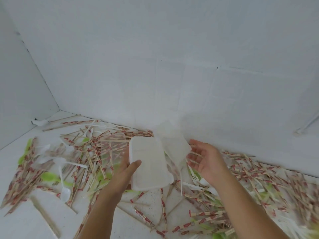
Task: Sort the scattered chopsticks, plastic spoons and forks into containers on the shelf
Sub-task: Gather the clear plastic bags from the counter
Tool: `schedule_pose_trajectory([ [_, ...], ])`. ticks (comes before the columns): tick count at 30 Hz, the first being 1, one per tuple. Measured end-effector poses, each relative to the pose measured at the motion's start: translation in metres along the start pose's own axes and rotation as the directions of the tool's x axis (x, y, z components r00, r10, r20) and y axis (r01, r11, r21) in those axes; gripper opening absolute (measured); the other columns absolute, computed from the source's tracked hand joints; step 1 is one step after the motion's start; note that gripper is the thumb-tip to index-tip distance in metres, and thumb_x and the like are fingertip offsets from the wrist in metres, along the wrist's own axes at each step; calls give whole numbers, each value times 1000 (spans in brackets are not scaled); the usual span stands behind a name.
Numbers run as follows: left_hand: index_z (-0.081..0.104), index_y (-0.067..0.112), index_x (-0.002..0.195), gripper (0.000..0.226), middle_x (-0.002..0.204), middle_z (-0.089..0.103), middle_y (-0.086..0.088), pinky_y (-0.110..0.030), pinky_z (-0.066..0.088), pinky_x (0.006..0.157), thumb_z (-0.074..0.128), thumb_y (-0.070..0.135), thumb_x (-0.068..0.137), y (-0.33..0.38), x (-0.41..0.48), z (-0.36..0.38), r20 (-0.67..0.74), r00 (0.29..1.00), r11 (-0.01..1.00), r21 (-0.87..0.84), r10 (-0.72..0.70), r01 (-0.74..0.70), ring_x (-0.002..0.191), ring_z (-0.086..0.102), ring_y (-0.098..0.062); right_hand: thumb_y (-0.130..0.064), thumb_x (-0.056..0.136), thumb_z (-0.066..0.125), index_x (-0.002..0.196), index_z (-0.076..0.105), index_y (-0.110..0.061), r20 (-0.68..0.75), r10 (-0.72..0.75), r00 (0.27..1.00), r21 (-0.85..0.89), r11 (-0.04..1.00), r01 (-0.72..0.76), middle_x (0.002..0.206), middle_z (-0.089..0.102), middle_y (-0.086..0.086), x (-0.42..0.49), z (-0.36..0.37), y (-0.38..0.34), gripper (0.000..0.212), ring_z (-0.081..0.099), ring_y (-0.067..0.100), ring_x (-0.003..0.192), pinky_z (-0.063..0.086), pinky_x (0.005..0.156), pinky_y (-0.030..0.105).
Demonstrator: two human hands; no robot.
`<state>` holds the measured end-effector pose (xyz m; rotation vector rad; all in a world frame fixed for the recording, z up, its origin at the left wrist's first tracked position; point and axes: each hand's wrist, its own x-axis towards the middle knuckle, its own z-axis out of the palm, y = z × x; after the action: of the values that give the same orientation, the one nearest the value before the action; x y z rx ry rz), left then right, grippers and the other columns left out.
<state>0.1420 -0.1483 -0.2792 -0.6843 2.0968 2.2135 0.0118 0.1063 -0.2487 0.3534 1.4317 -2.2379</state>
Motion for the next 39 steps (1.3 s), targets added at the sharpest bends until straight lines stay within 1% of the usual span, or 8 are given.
schedule_pose_trajectory([
  [6, 30, 66, 147, 58, 135, 64, 13, -33, 61, 67, 55, 35, 105, -14, -17, 37, 90, 995, 999, 21, -39, 37, 113, 67, -17, -42, 95, 70, 121, 70, -35, 41, 32, 999, -554, 833, -4, 131, 60, -7, -20, -8, 16, 27, 60, 20, 113, 60, 90, 46],
  [10, 34, 70, 142, 57, 131, 67, 9, -36, 61, 66, 58, 36, 103, -26, -24, 54, 99, 992, 996, 37, -82, 78, 110, 70, -22, -51, 87, 72, 103, 72, -27, 29, -35, 999, -786, 616, 45, 118, 67, -7, -17, -6, 35, 29, 64, 14, 106, 59, 89, 42],
  [14, 37, 72, 137, 56, 131, 66, 12, -43, 63, 72, 63, 45, 96, -38, -32, 52, 73, 991, 994, 22, -113, 111, 114, 68, -23, -31, 91, 66, 104, 62, -15, -64, -248, 967, -798, 594, 99, 101, 65, 5, -9, -4, 37, 21, 59, 16, 80, 56, 76, 38],
  [18, 37, 67, 140, 52, 129, 67, 10, -36, 62, 67, 56, 34, 104, -43, -35, 44, 57, 993, 994, 2, -105, 105, 109, 69, -20, -34, 92, 69, 132, 51, -24, -26, -316, 948, -834, 530, 154, 120, 55, -1, 11, 0, 31, 45, 59, 13, 94, 40, 63, 23],
  [25, 38, 67, 141, 60, 130, 66, 15, -41, 63, 69, 66, 43, 95, -50, -25, 27, 32, 996, 996, -49, -80, 81, 113, 68, -20, -54, 93, 64, 157, 34, -23, 88, -218, 972, -921, 354, 163, 150, 47, 4, 69, 30, 38, 77, 50, 26, 135, 43, 105, 37],
  [28, 39, 66, 141, 55, 130, 66, 16, -37, 62, 66, 58, 31, 103, -53, -21, 22, 20, 997, 995, -65, -69, 70, 108, 69, -15, -49, 97, 61, 134, 63, -12, 22, -209, 978, -953, 290, 83, 134, 66, 11, 96, 37, 50, 53, 66, 28, 117, 51, 100, 33],
  [32, 40, 67, 137, 53, 124, 67, 20, -31, 61, 65, 56, 28, 104, -56, -15, 18, 13, 999, 998, -45, -50, 51, 96, 72, -3, -26, 99, 58, 88, 68, -1, -58, -184, 981, -886, 463, 34, 72, 74, 15, 114, 51, 60, 29, 75, 29, 61, 65, 66, 48],
  [39, 36, 66, 142, 56, 130, 63, 18, -28, 60, 64, 54, 29, 105, -51, -17, 16, 18, 999, 999, -34, -38, 39, 109, 66, -10, -6, 80, 49, 105, 71, 1, -164, -325, 932, -799, 597, 68, 83, 75, 19, 110, 50, 50, 34, 73, 24, 53, 64, 60, 48],
])
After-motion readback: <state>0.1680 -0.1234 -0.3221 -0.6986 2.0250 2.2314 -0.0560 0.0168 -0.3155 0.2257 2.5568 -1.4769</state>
